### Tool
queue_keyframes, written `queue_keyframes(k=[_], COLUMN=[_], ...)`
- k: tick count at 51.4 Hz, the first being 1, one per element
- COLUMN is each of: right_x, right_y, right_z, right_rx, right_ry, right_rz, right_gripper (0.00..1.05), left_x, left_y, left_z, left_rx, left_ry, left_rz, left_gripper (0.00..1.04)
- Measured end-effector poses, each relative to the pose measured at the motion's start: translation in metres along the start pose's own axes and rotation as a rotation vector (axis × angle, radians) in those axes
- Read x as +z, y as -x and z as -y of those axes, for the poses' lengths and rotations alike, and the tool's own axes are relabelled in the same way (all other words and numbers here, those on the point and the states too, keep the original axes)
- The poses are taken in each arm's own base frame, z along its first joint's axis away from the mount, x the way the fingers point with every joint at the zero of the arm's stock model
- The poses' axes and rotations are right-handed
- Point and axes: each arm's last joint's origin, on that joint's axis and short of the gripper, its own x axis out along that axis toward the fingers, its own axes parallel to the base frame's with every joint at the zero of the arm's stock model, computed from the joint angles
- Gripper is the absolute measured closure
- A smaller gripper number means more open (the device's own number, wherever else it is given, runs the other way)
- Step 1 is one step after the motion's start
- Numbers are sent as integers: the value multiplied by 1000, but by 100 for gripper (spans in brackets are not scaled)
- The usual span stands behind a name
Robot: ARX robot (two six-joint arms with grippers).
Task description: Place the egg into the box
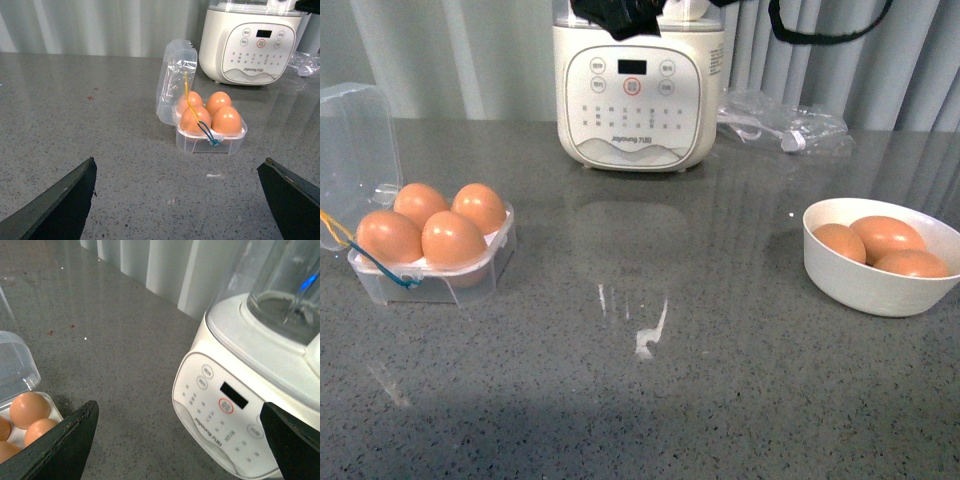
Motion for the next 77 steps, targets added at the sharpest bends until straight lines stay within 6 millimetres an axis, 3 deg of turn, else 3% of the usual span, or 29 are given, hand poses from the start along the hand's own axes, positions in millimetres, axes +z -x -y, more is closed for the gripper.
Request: queue_keyframes(k=[2, 5, 6, 11, 20, 30, 46, 77], right_x=[-5, -17, -24, -41, -80, -113, -141, -170], right_y=[-1, 5, 14, 48, 127, 163, 213, 269], right_z=[-1, -6, -8, -14, -16, -32, -52, -81], right_rx=[-48, -399, -523, -738, -846, -810, -826, -829], right_ry=[-23, -90, -128, -184, -225, -231, -236, -237], right_rz=[-9, 38, 64, 109, 140, 101, 101, 104], right_gripper=[8, 20, 25, 40, 73, 102, 101, 101], left_x=[0, 0, 0, 0, 0, 0, 0, 0], left_y=[0, 0, 0, 0, 0, 0, 0, 0], left_z=[0, 0, 0, 0, 0, 0, 0, 0], left_rx=[0, -1, -1, 2, 0, 0, 0, 0], left_ry=[0, 0, 0, 0, 0, 0, 0, 0], left_rz=[0, 0, 0, 0, 0, 0, 0, 0], left_gripper=[7, 7, 7, 7, 7, 7, 7, 7])
